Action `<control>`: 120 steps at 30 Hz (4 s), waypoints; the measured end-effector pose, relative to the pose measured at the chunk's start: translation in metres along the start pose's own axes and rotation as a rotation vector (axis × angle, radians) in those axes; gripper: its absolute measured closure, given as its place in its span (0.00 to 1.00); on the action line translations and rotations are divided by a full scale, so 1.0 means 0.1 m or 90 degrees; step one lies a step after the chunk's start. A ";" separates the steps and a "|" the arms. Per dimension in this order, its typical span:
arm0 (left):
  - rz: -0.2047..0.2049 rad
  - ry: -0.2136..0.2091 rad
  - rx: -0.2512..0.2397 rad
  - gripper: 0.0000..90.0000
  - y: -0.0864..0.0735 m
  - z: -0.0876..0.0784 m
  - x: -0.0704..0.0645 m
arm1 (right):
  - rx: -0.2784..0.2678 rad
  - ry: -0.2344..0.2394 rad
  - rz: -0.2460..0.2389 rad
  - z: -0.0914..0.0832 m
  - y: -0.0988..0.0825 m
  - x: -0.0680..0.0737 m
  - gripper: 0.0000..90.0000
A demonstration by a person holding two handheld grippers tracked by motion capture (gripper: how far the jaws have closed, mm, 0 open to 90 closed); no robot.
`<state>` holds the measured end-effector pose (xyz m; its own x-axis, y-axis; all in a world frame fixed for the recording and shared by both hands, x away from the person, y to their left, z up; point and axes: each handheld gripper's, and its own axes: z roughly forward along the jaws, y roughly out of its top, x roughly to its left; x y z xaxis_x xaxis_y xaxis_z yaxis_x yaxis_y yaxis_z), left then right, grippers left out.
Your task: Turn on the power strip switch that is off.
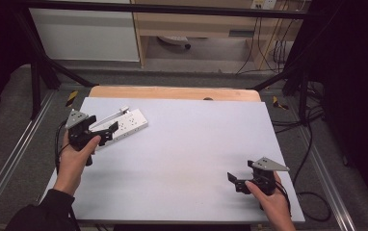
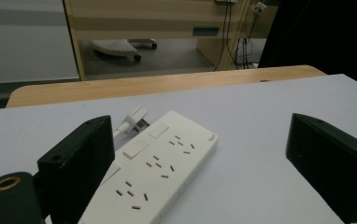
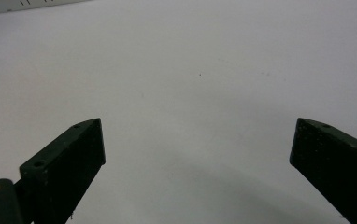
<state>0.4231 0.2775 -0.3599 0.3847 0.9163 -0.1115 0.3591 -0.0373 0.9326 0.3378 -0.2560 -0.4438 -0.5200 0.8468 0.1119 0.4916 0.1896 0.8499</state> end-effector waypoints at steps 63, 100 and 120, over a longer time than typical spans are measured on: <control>-0.014 0.134 0.063 0.17 -0.13 0.79 0.56 | 0.003 -0.008 -0.022 -0.02 0.01 0.02 0.05; -0.031 0.128 0.131 0.70 -0.17 0.99 0.59 | 0.000 -0.010 -0.022 -0.03 0.02 0.03 0.05; -0.051 0.070 0.163 0.97 -0.24 1.06 0.55 | 0.006 -0.012 -0.029 -0.03 0.02 0.03 0.05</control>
<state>0.5254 0.2867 -0.4252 0.2571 0.9575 -0.1309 0.5928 -0.0493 0.8038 0.3350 -0.2548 -0.4406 -0.5292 0.8461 0.0635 0.4741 0.2328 0.8491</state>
